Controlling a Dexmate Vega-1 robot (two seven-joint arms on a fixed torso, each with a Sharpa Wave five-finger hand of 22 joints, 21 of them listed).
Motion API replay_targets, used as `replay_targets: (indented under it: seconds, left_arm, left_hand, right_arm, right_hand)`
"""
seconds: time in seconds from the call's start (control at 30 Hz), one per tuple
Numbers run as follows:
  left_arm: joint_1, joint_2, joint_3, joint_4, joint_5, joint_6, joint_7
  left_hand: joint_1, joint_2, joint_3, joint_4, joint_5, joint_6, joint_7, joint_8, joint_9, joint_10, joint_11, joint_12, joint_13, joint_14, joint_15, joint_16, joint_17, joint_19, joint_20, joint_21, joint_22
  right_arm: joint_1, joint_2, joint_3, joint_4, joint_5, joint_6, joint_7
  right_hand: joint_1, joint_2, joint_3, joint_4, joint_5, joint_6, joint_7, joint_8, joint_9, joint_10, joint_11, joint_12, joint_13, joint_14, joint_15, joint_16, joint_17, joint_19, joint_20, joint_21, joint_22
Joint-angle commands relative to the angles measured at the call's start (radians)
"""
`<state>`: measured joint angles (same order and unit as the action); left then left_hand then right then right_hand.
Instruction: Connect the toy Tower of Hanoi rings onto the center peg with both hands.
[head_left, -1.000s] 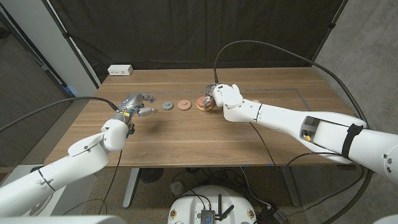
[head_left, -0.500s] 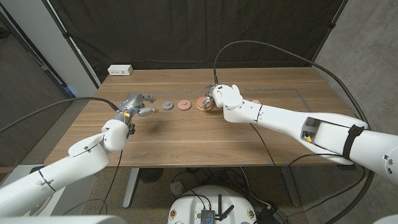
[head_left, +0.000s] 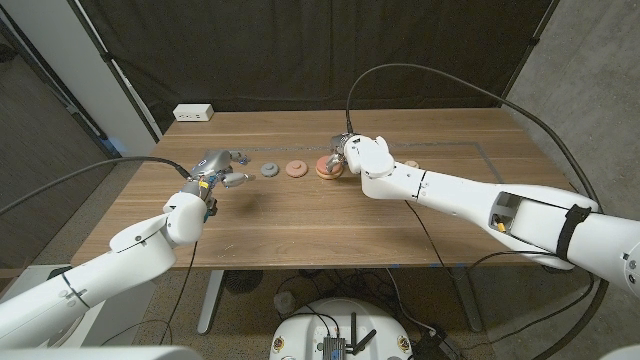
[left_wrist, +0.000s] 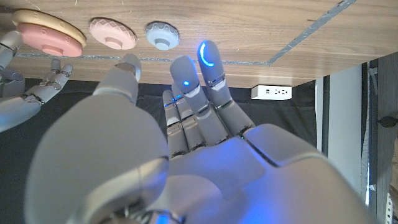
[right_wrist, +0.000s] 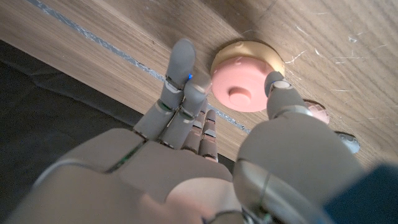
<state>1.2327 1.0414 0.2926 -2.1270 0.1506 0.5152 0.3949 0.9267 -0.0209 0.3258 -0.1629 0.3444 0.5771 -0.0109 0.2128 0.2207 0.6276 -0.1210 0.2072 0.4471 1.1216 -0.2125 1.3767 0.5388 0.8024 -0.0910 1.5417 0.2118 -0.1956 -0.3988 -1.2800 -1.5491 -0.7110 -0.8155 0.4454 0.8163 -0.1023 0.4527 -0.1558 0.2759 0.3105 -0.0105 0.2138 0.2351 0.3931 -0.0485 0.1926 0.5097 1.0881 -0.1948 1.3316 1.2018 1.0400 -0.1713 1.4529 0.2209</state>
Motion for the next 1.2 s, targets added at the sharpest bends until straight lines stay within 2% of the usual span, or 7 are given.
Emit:
replay_targets:
  seconds: [0.03, 0.2, 0.33, 0.57, 1.03, 1.1, 1.2]
  left_arm:
    - [0.01, -0.001, -0.009, -0.014, 0.006, 0.01, 0.005]
    - [0.017, -0.002, -0.013, -0.023, 0.008, 0.021, 0.009]
    - [0.024, -0.002, -0.016, -0.031, 0.01, 0.026, 0.013]
    - [0.042, 0.001, -0.027, -0.055, 0.016, 0.047, 0.021]
    - [0.05, 0.006, -0.032, -0.081, 0.028, 0.082, 0.016]
    - [0.048, 0.007, -0.029, -0.085, 0.032, 0.087, 0.015]
    - [0.047, 0.008, -0.029, -0.092, 0.035, 0.094, 0.014]
  left_hand:
    - [-0.005, -0.001, 0.007, 0.001, 0.007, 0.006, 0.0, -0.001, 0.005, 0.006, -0.003, 0.0, 0.005, 0.0, -0.006, 0.01, 0.003, -0.008, -0.118, 0.004, 0.003]
    - [-0.005, -0.001, 0.008, 0.002, 0.007, 0.006, 0.0, -0.001, 0.005, 0.005, -0.004, -0.001, 0.004, -0.001, -0.006, 0.01, 0.003, -0.007, -0.118, 0.004, 0.002]
    - [-0.006, -0.001, 0.008, 0.002, 0.007, 0.006, 0.0, -0.001, 0.005, 0.004, -0.004, -0.001, 0.004, -0.001, -0.006, 0.009, 0.003, -0.007, -0.118, 0.004, 0.002]
    - [-0.006, -0.002, 0.008, 0.001, 0.007, 0.005, -0.001, -0.002, 0.005, 0.005, -0.003, 0.0, 0.005, -0.001, -0.006, 0.009, 0.002, -0.008, -0.118, 0.004, 0.001]
    - [-0.006, -0.003, 0.01, 0.001, 0.006, 0.005, -0.001, -0.002, 0.005, 0.004, -0.003, -0.001, 0.005, -0.003, -0.006, 0.008, 0.001, -0.007, -0.118, 0.006, 0.003]
    - [-0.006, -0.003, 0.01, 0.001, 0.006, 0.004, -0.001, -0.002, 0.005, 0.004, -0.003, -0.001, 0.005, -0.002, -0.006, 0.008, 0.001, -0.007, -0.118, 0.005, 0.002]
    - [-0.006, -0.003, 0.01, 0.001, 0.006, 0.004, 0.0, -0.002, 0.005, 0.006, -0.004, 0.0, 0.005, -0.002, -0.006, 0.009, 0.001, -0.008, -0.118, 0.004, 0.001]
  right_arm:
    - [-0.029, -0.042, 0.031, -0.068, -0.017, -0.016, -0.012]
    - [-0.057, -0.07, 0.056, -0.117, -0.023, -0.024, -0.032]
    - [-0.077, -0.093, 0.075, -0.155, -0.031, -0.029, -0.041]
    - [-0.117, -0.135, 0.113, -0.219, -0.047, -0.036, -0.061]
    - [-0.19, -0.182, 0.18, -0.284, -0.072, -0.037, -0.094]
    - [-0.201, -0.188, 0.191, -0.29, -0.071, -0.035, -0.1]
    - [-0.217, -0.197, 0.206, -0.299, -0.071, -0.036, -0.107]
  right_hand:
    - [0.016, 0.004, 0.007, -0.002, -0.005, 0.005, 0.004, 0.005, 0.002, 0.003, -0.005, 0.007, 0.003, 0.006, -0.027, -0.002, 0.002, -0.002, -0.05, 0.0, 0.005]
    - [0.019, 0.007, 0.01, -0.002, -0.005, 0.007, 0.004, 0.007, 0.003, 0.007, -0.006, 0.009, 0.001, 0.008, -0.027, -0.003, 0.003, -0.003, -0.05, -0.001, 0.003]
    - [0.021, 0.013, 0.014, -0.001, -0.005, 0.018, 0.001, 0.012, 0.005, 0.019, -0.031, 0.014, -0.002, 0.008, -0.027, -0.01, 0.0, -0.003, -0.05, -0.001, 0.003]
    - [0.024, 0.016, 0.017, -0.001, -0.005, 0.026, -0.003, 0.015, 0.005, 0.03, -0.036, 0.017, -0.004, 0.015, -0.027, -0.009, 0.005, -0.001, -0.05, 0.003, 0.005]
    - [0.033, 0.021, 0.024, -0.005, -0.004, 0.035, -0.005, 0.019, 0.005, 0.041, -0.039, 0.021, -0.005, 0.022, -0.027, -0.008, 0.007, 0.002, -0.05, 0.005, 0.005]
    - [0.035, 0.023, 0.026, -0.005, -0.003, 0.036, -0.007, 0.019, 0.005, 0.047, -0.053, 0.023, -0.005, 0.025, -0.027, -0.006, 0.009, 0.004, -0.05, 0.007, 0.006]
    - [0.036, 0.023, 0.027, -0.006, -0.003, 0.038, -0.014, 0.019, 0.005, 0.048, -0.052, 0.022, -0.006, 0.028, -0.027, -0.004, 0.011, 0.003, -0.05, 0.006, 0.005]
